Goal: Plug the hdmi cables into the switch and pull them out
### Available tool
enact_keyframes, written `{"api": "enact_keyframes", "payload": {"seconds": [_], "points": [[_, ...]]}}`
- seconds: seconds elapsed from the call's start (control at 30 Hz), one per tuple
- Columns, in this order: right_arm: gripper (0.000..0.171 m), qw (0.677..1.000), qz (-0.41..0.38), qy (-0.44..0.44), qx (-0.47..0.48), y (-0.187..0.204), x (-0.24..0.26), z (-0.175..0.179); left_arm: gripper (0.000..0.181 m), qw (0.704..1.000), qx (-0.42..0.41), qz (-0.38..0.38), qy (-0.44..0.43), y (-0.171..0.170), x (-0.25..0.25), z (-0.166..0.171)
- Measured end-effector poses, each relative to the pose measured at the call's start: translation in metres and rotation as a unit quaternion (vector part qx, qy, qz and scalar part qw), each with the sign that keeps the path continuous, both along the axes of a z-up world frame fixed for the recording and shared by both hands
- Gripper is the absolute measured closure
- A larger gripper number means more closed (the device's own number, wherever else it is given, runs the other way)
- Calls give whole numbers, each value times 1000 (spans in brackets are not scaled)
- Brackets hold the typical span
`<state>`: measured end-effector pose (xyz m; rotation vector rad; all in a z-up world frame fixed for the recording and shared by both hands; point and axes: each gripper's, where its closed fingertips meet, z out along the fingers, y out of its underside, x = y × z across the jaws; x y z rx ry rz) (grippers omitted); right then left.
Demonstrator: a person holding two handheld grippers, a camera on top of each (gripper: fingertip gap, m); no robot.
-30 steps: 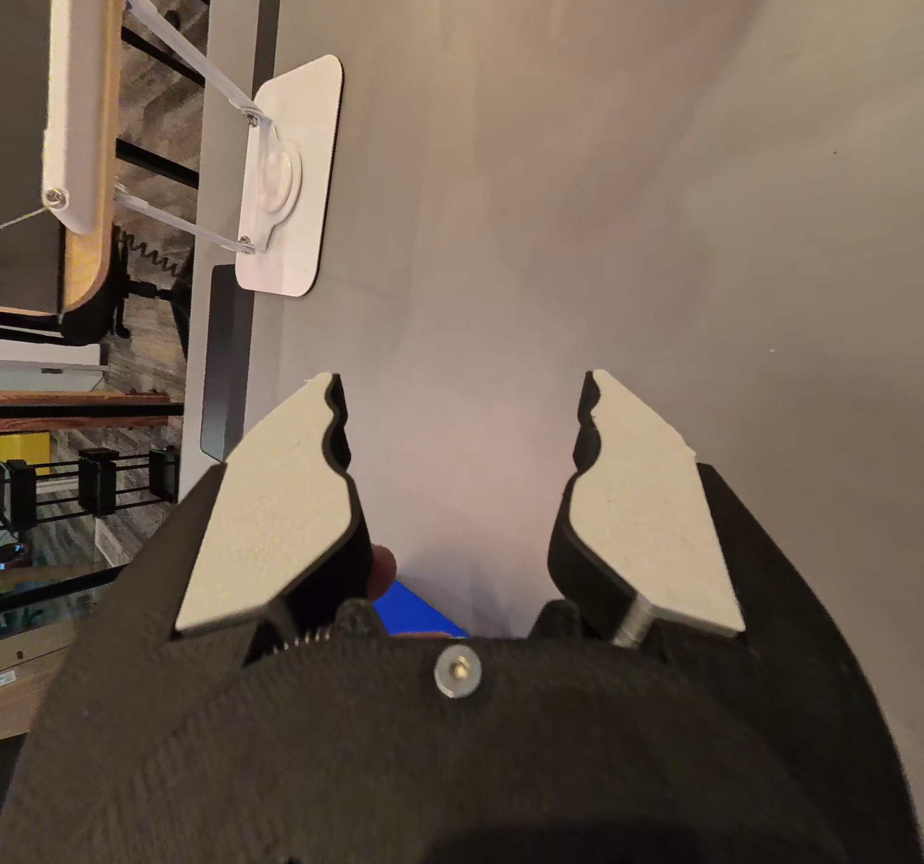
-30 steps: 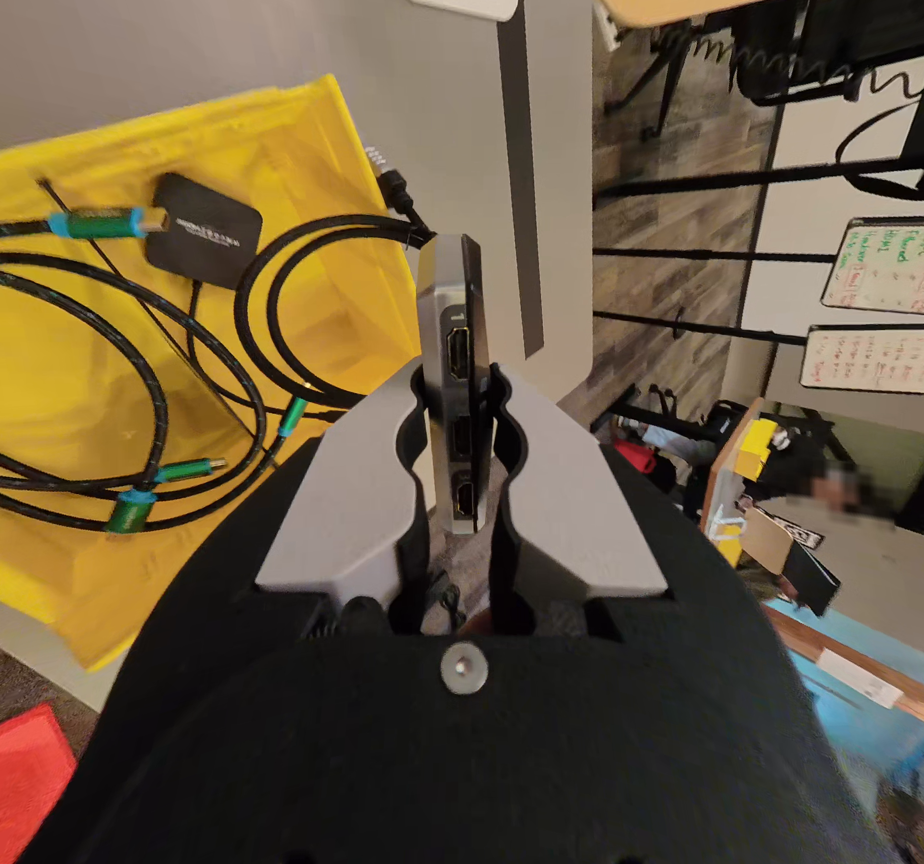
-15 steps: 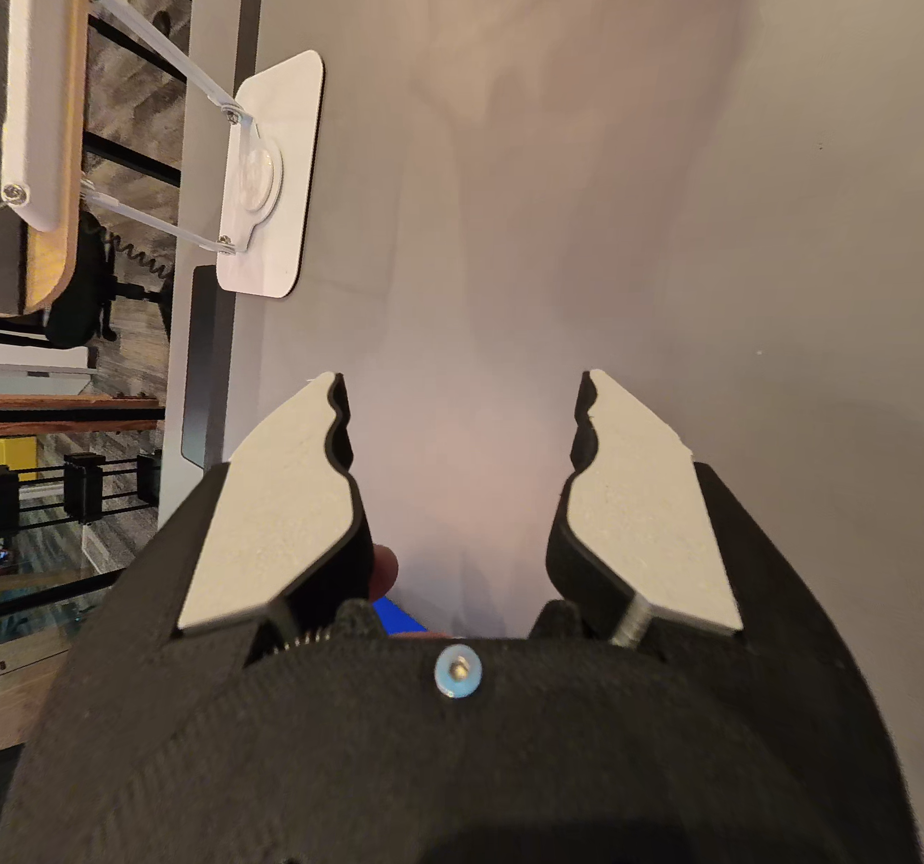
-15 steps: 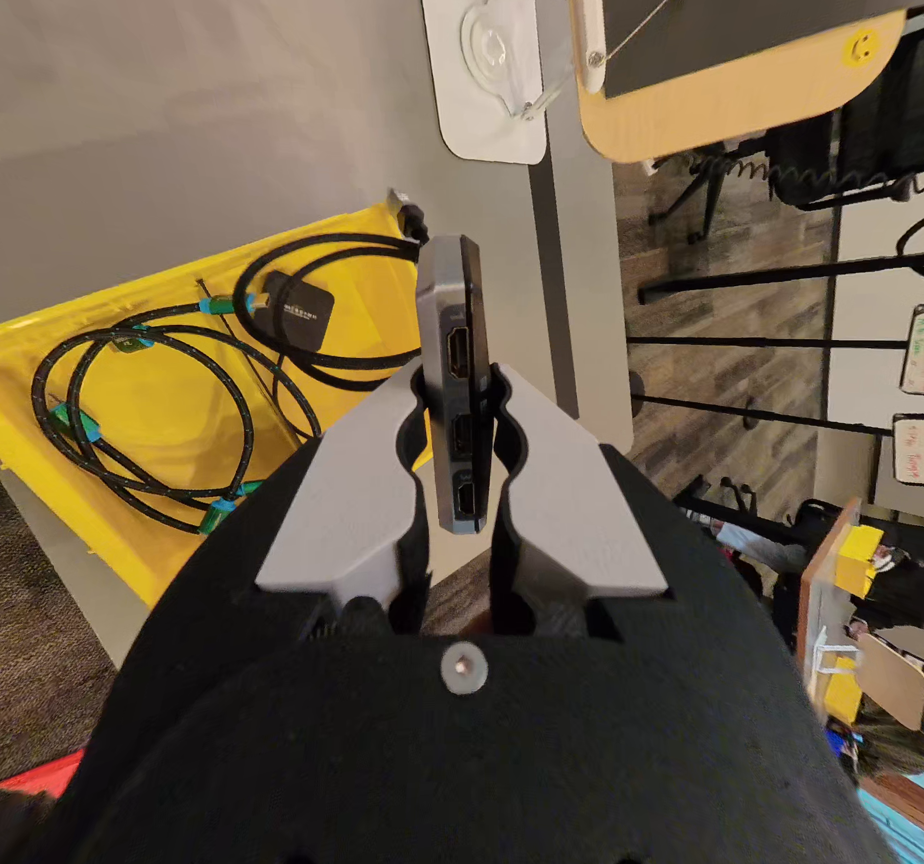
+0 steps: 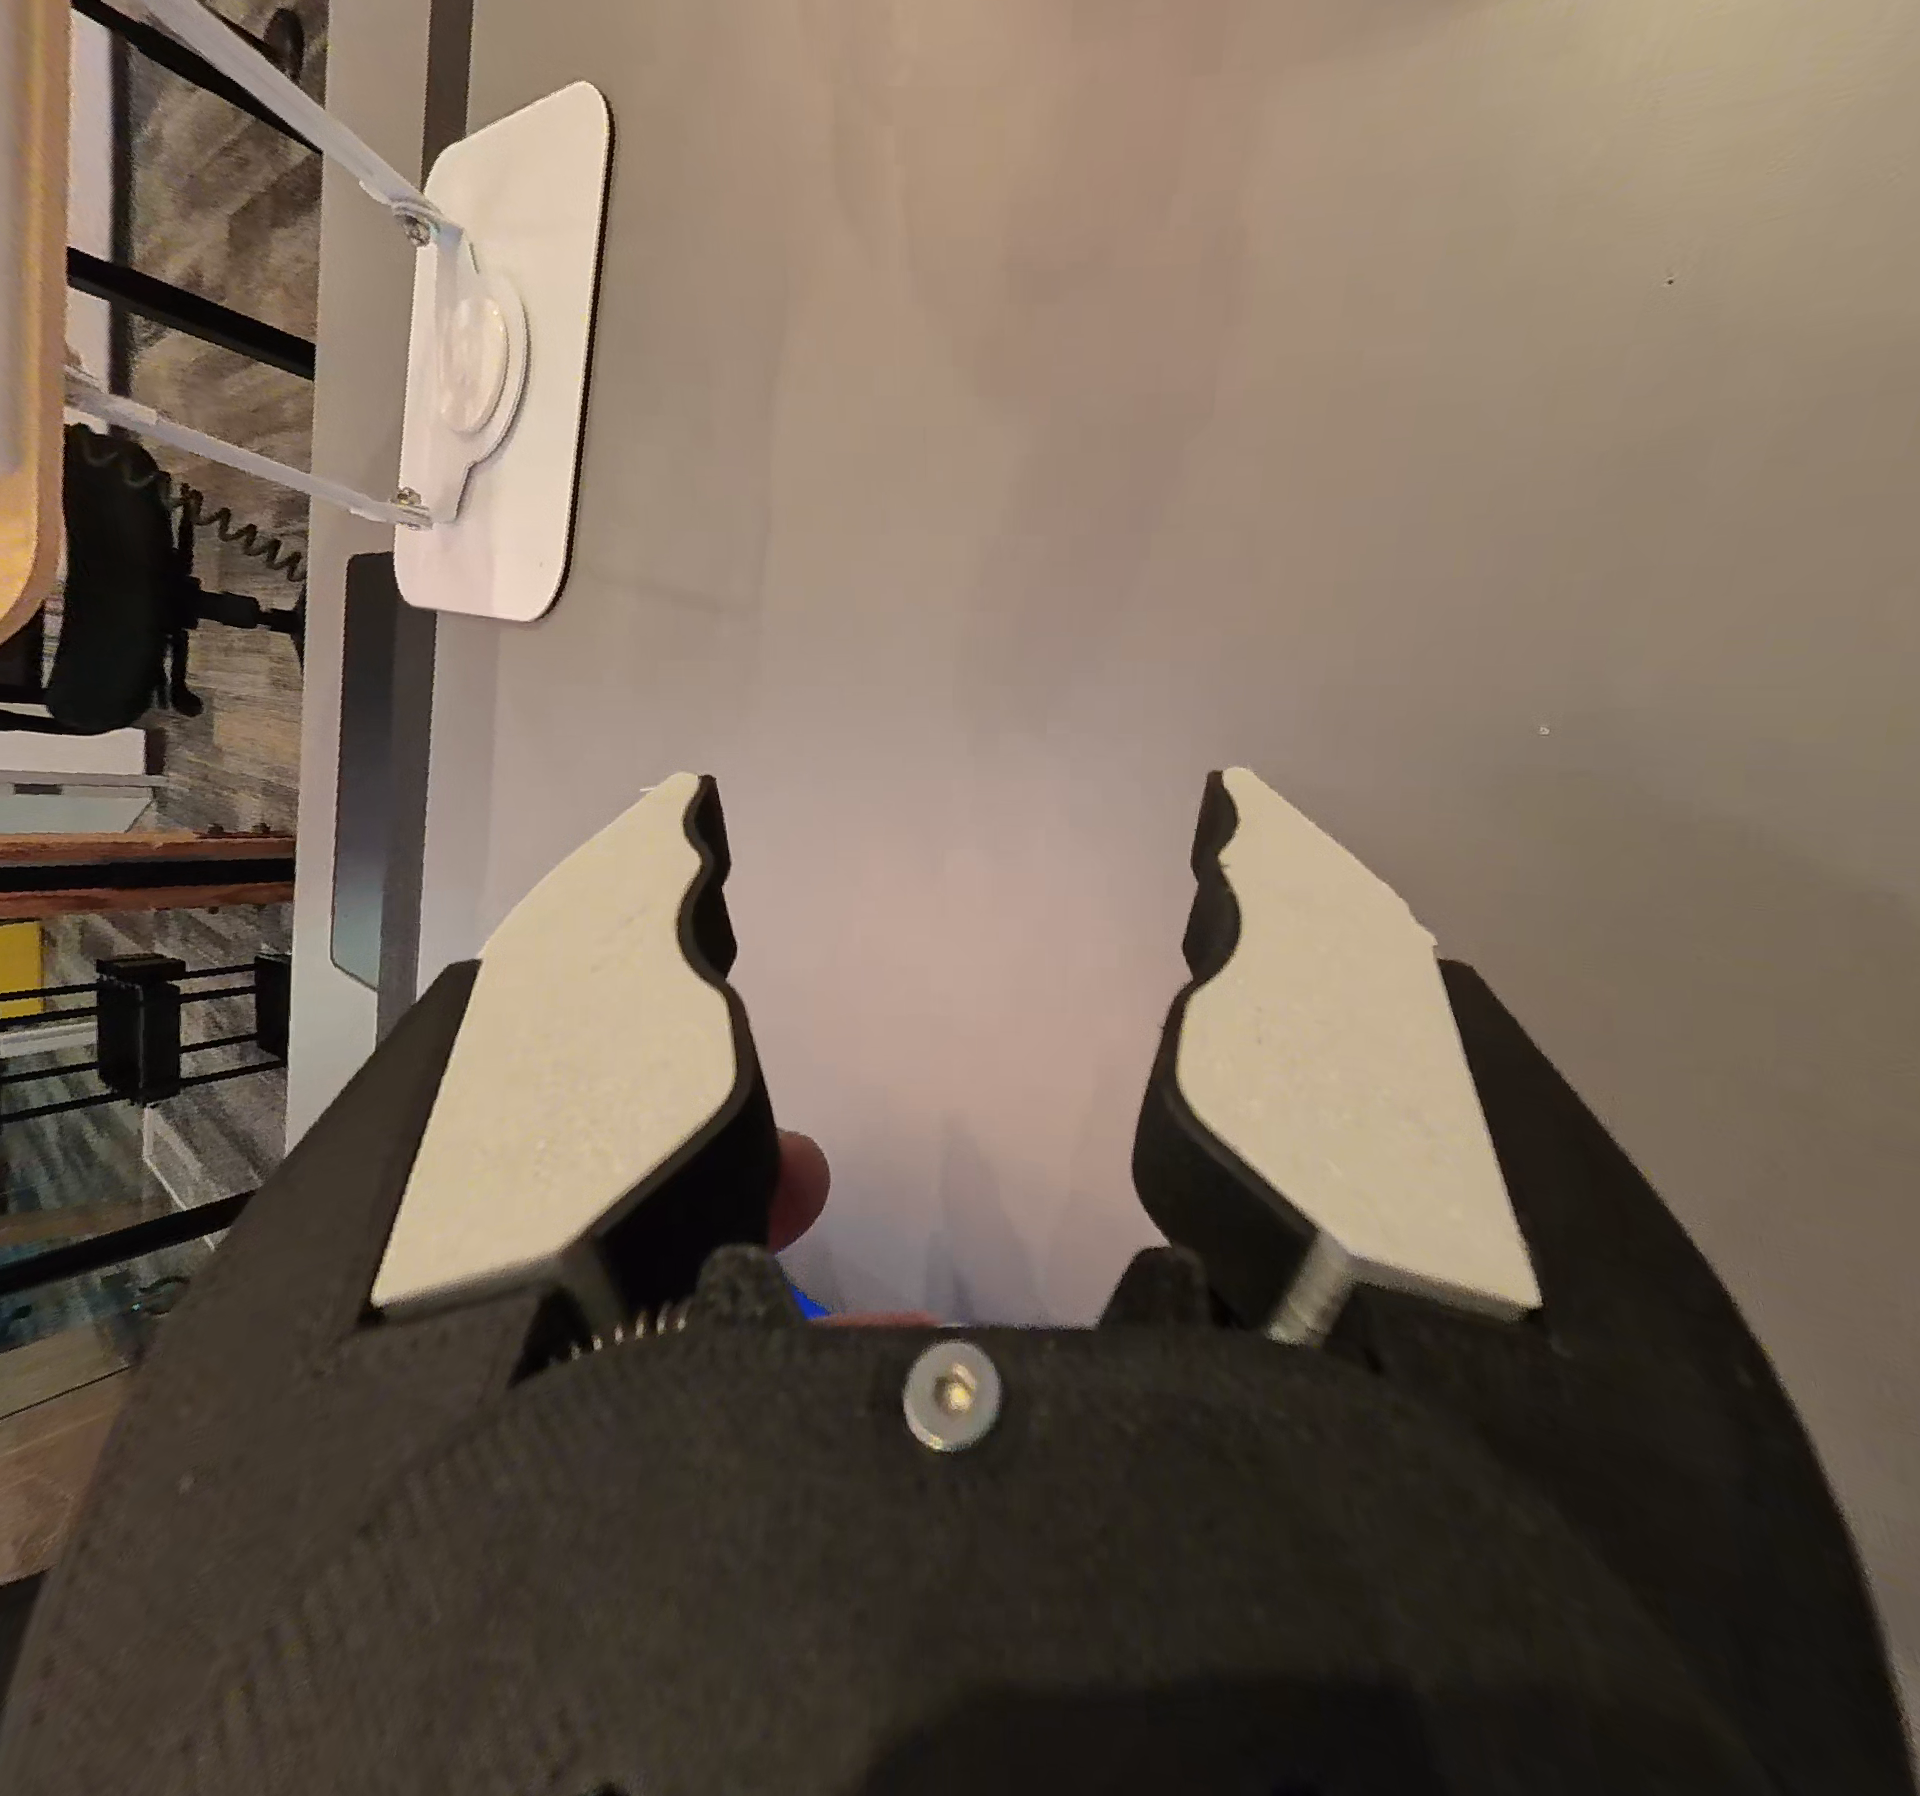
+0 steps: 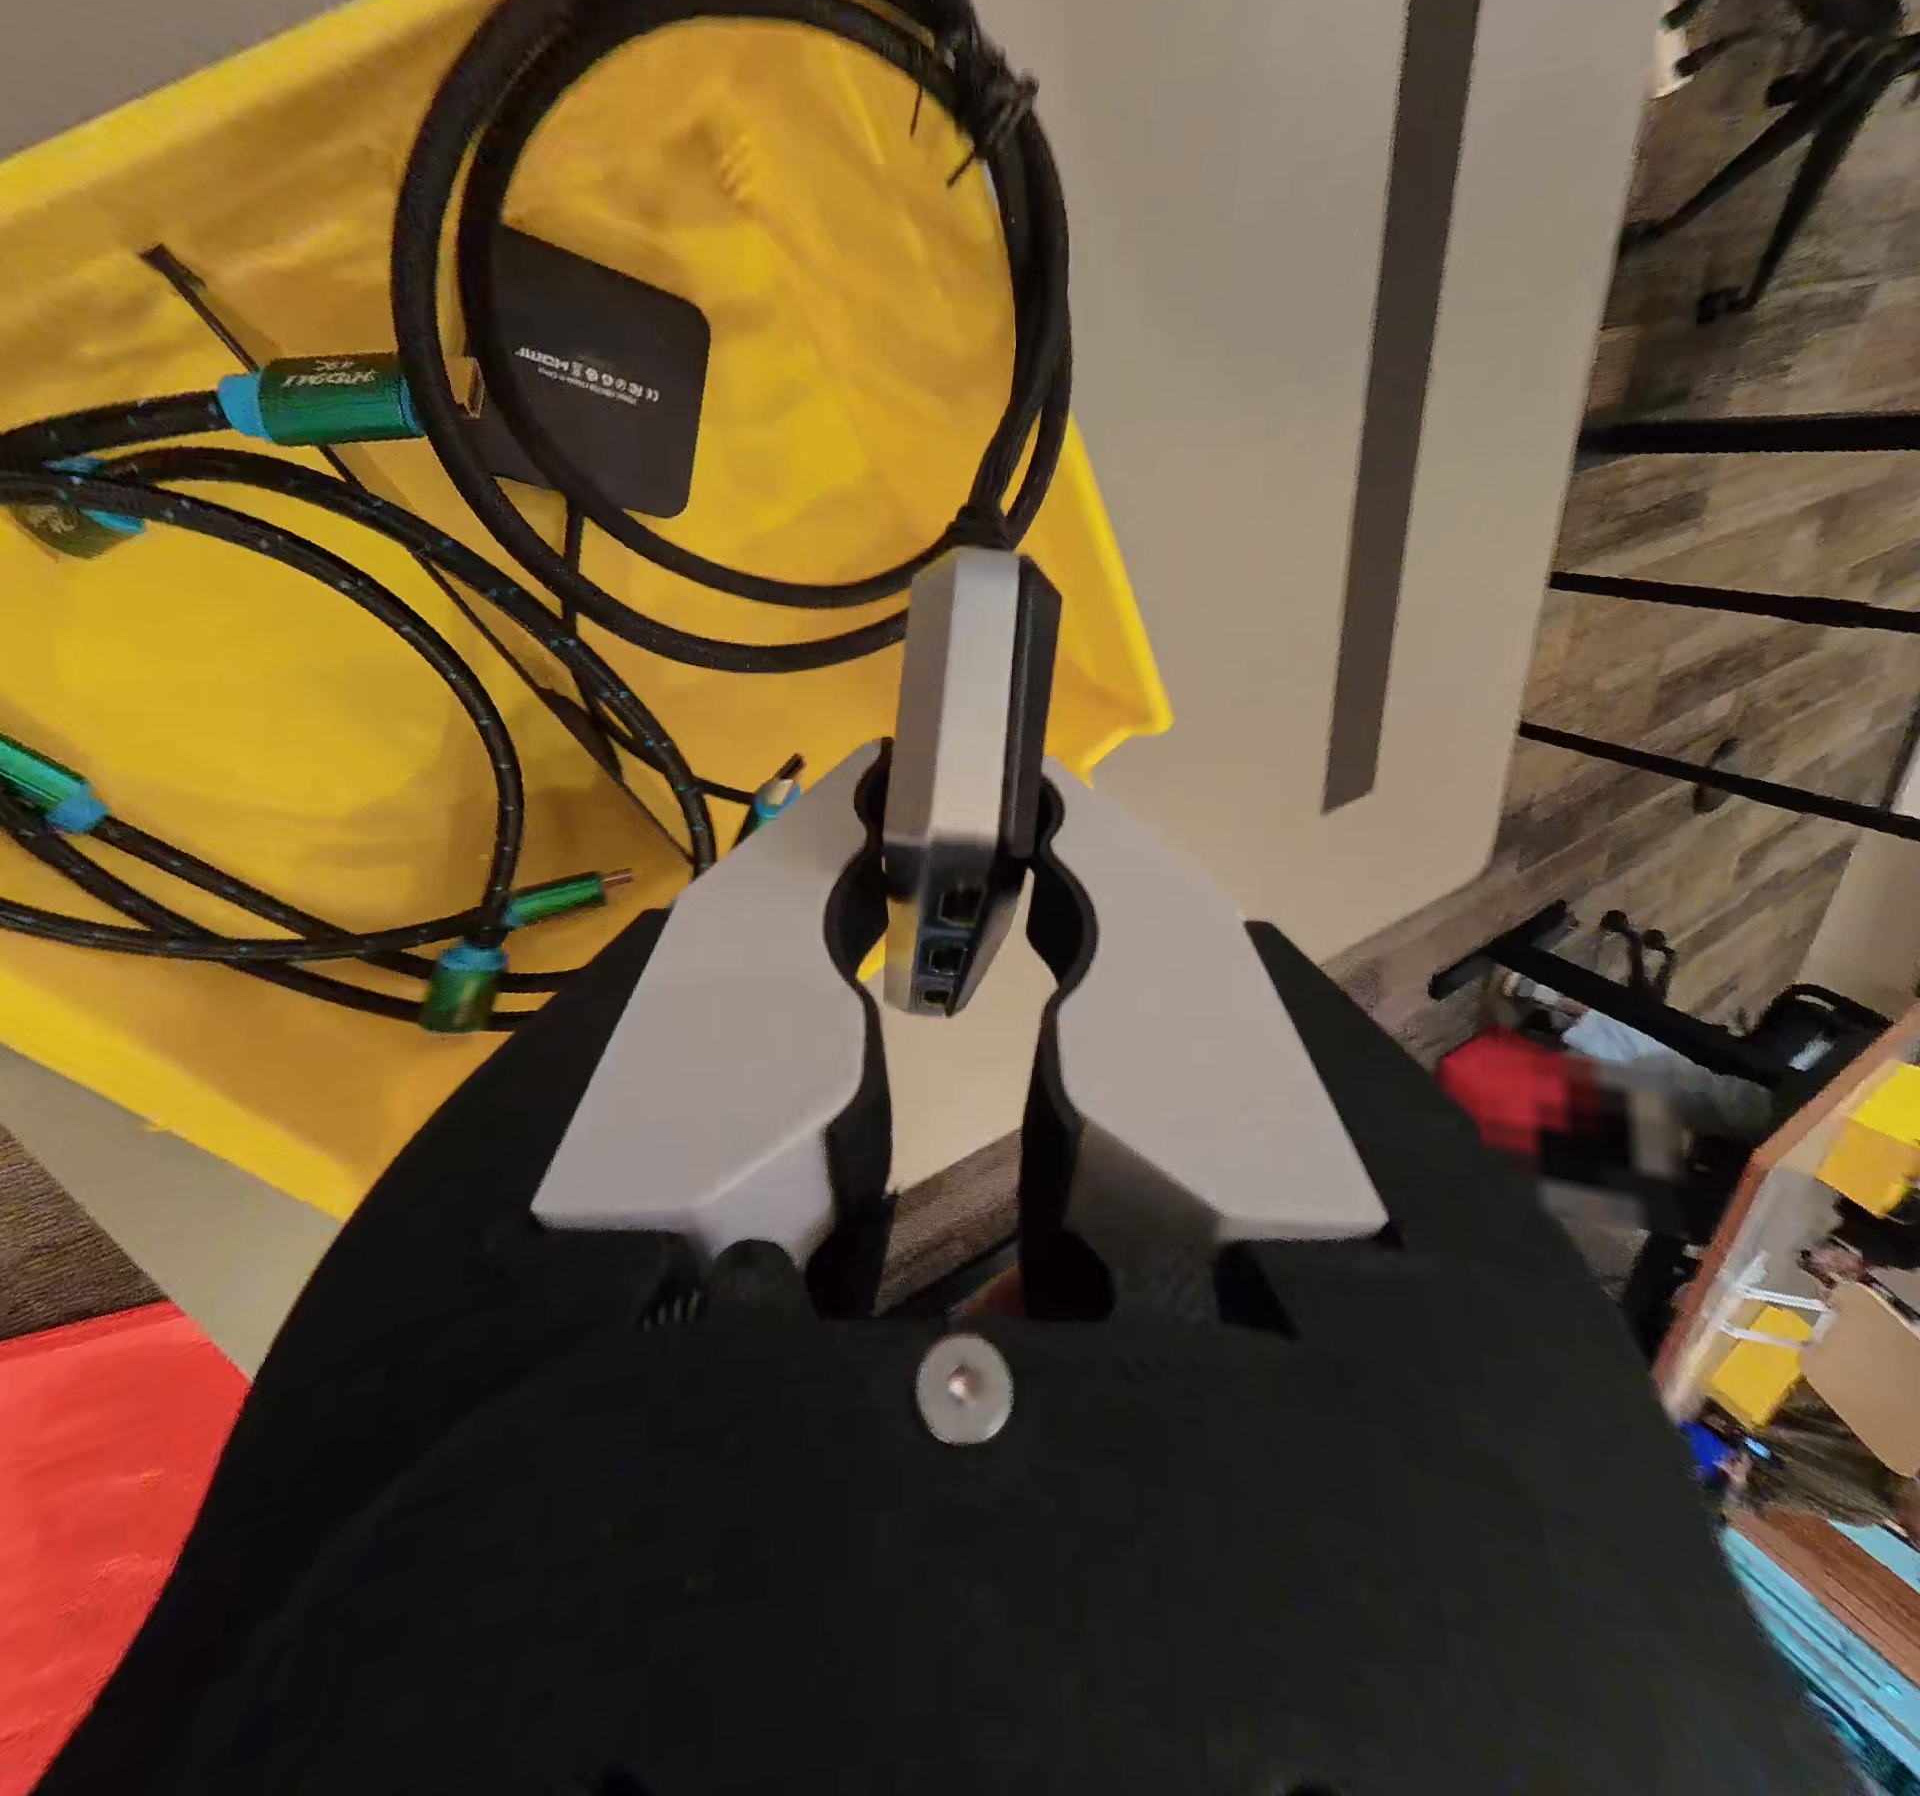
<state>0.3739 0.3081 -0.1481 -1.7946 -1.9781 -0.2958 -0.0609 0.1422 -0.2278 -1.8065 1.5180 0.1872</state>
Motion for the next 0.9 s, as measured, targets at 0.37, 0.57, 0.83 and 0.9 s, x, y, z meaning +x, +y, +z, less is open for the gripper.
{"api": "enact_keyframes", "payload": {"seconds": [0.37, 0.57, 0.83, 0.9], "points": [[152, 998, 1, -61, -17, 5, -11, -3, 96, 1000, -9, -3, 14, 0, 1, -9], [152, 992, 9, -124, -15, 0, -8, 31, 97, 1000, -10, -2, 10, 2, 0, -12], [152, 968, 47, -245, -28, -4, -20, 40, 97, 1000, -19, -7, 9, 0, 1, -23], [152, 959, 66, -275, -34, -3, -35, 32, 97, 1000, -19, -8, 11, 0, 2, -24]]}}
